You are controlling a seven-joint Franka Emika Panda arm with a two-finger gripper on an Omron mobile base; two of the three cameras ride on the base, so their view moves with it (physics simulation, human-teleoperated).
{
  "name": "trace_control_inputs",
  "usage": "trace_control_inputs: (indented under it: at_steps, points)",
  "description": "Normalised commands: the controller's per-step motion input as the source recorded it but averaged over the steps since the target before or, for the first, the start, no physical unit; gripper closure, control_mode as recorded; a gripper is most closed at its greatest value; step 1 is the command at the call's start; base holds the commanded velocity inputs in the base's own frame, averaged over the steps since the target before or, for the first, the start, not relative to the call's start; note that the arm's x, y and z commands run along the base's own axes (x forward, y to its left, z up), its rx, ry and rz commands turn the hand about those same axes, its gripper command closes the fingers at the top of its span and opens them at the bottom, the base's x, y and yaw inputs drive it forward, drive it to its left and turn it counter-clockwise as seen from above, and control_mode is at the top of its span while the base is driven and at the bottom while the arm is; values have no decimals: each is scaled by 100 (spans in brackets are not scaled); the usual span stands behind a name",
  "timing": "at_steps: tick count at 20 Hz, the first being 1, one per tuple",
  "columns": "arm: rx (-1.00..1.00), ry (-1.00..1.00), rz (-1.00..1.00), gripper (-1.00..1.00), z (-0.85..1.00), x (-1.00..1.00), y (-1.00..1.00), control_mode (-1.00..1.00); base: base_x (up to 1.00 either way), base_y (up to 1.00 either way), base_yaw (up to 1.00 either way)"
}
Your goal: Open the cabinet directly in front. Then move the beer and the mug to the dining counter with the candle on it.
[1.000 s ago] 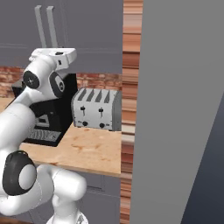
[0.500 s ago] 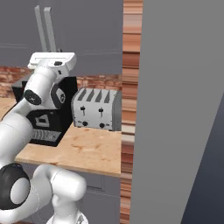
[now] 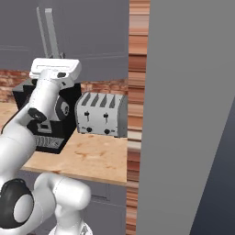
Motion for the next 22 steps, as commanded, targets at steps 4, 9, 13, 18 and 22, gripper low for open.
trace_control_inputs:
  at_steps: [4, 9, 13, 18, 22]
  points:
    - [2, -1, -1, 100, 4, -17, -36, -100, 0, 0, 0]
    - [11, 0, -9, 100, 13, -61, -99, -100, 0, 0, 0]
    - [16, 0, -13, 100, 10, -75, -100, -100, 0, 0, 0]
    - [18, 0, -15, 100, 7, -74, -100, -100, 0, 0, 0]
    - [7, 0, -3, -100, 1, -16, -38, -100, 0, 0, 0]
